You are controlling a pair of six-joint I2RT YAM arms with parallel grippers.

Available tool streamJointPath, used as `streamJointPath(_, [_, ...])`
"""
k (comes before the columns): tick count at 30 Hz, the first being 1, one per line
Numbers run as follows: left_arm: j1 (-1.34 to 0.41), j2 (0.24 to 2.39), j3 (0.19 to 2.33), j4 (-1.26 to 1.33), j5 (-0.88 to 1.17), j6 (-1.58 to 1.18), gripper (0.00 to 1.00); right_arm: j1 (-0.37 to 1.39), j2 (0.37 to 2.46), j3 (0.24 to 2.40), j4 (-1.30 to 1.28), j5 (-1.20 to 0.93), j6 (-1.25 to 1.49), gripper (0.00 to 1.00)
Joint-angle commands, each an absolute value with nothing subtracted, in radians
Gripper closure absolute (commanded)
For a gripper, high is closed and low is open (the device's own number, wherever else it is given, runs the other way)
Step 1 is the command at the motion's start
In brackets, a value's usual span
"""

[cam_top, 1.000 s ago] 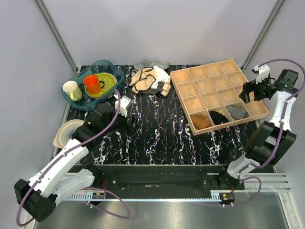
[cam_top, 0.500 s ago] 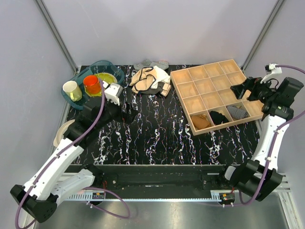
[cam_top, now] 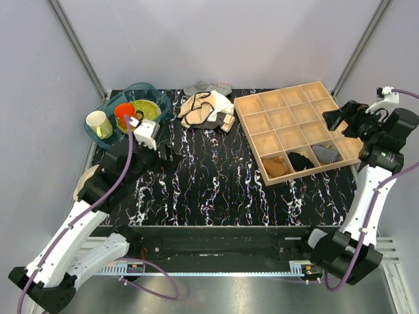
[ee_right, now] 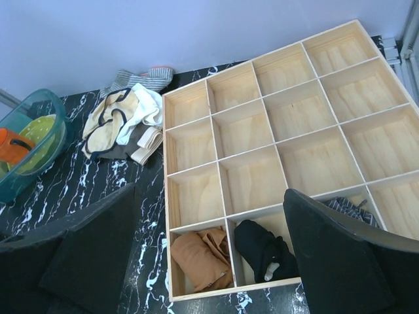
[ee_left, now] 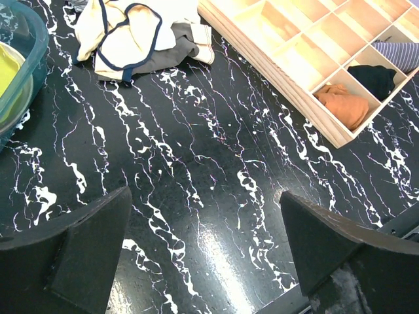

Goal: Roll the underwear
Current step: Reset both arms

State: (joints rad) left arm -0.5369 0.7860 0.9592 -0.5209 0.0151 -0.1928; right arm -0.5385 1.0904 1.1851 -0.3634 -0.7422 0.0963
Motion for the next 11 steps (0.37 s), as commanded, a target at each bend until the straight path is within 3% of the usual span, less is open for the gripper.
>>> streamJointPath(1, [-0.532, 0.735, 0.950, -0.502, -0.005, -0.206, 0.01, -0.540, 1.048, 1.223, -0.350, -0.690, 0.143, 0.00])
streamJointPath(11, [-0.532, 0.675, 0.936, -0.522, -0.006, -0.196, 0.01, -0.540, 0.997, 1.224, -0.371, -0.646, 0.135, 0.00])
